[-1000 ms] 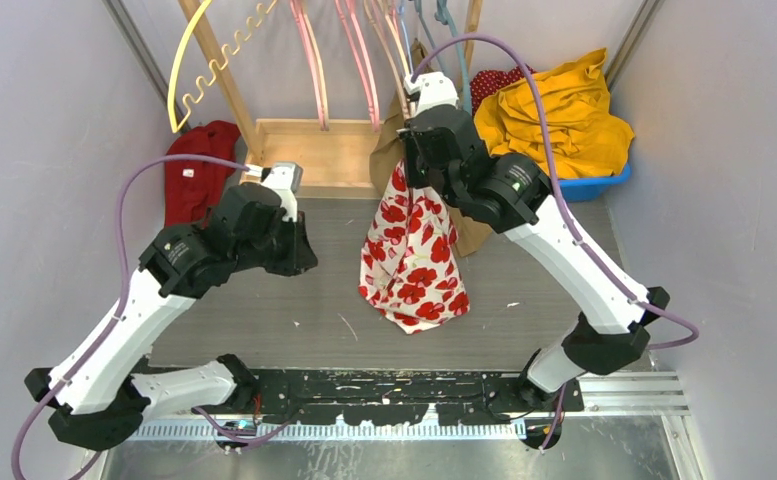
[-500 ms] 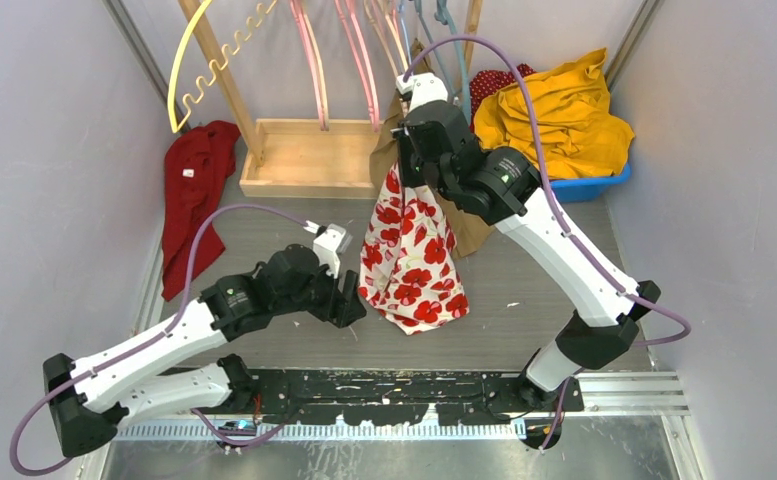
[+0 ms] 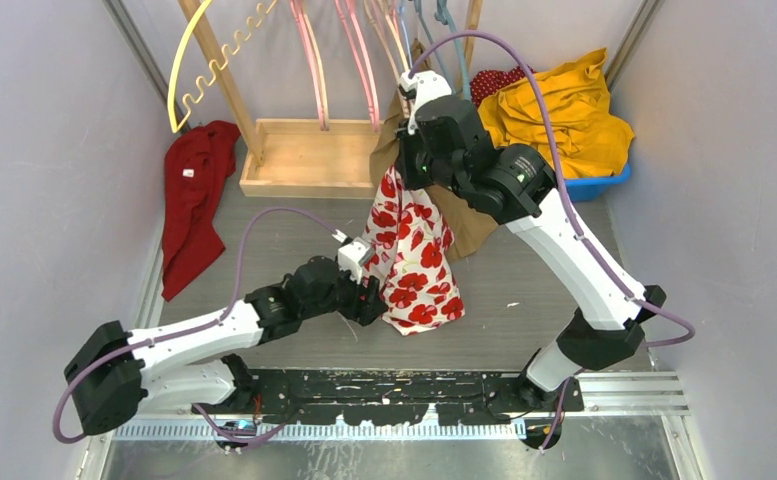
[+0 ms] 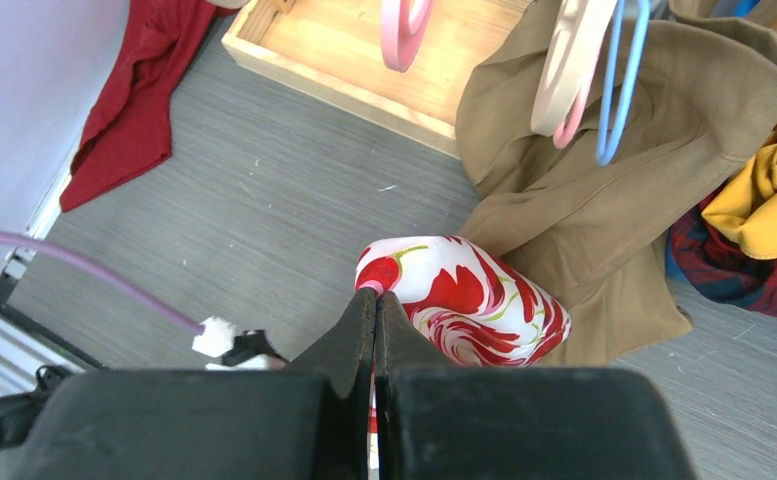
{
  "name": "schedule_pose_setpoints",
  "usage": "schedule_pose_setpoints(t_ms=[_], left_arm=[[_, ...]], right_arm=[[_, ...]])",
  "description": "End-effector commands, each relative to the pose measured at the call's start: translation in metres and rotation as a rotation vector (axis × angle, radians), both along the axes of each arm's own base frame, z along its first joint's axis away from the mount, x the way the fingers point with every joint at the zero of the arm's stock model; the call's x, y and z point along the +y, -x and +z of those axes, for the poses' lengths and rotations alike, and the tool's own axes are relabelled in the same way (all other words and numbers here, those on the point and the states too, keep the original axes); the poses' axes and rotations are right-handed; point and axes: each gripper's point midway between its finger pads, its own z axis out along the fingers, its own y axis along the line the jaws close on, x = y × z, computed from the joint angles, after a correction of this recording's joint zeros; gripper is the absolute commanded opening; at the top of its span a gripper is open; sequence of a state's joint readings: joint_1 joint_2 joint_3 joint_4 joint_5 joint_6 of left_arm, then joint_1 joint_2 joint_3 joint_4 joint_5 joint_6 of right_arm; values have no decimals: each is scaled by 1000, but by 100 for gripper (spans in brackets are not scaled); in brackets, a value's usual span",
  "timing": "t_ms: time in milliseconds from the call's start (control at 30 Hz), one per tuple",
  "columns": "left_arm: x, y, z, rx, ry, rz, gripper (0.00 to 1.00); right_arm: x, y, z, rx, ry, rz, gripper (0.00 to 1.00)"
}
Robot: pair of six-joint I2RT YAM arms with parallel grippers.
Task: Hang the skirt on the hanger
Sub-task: Flatten out the skirt at the center of the board.
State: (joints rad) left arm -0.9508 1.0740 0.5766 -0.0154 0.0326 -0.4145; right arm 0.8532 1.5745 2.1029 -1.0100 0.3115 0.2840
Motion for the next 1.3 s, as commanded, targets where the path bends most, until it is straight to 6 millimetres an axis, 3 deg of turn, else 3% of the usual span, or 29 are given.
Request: schedule_pose_setpoints(t_ms=[0,467,567,600,700,767,933,1167,1267], left_arm=[[-24,-16,18,-114,98,-40,65],[-38,-6,-7,-78,152,-122,60],[-43,-3,-9,-54,159,-148,44],[-44,-2,-18,-28,140,-147,34],[-44,-3,-22,1,112,-137,5],[-38,-5,-21,10,86,-104,0],[-1,-7,8,5,-13,15,0],[62,-27,102,-40,-124,242,0],[94,-45,135,-54,-133,366,0]], right_arm=[[-9,15,48,-79,-122,31,1],[-10,18,51,-83,-132,47,1],[-10,19,53,-86,-137,51,1],[-11,19,54,-88,-139,49,1],[-13,20,55,-91,-139,47,1],[-15,20,54,-90,-133,43,1],[-19,11,45,-85,-119,20,1],[-5,-19,35,-73,-127,-4,1],[8,-32,35,-80,-140,0,1]])
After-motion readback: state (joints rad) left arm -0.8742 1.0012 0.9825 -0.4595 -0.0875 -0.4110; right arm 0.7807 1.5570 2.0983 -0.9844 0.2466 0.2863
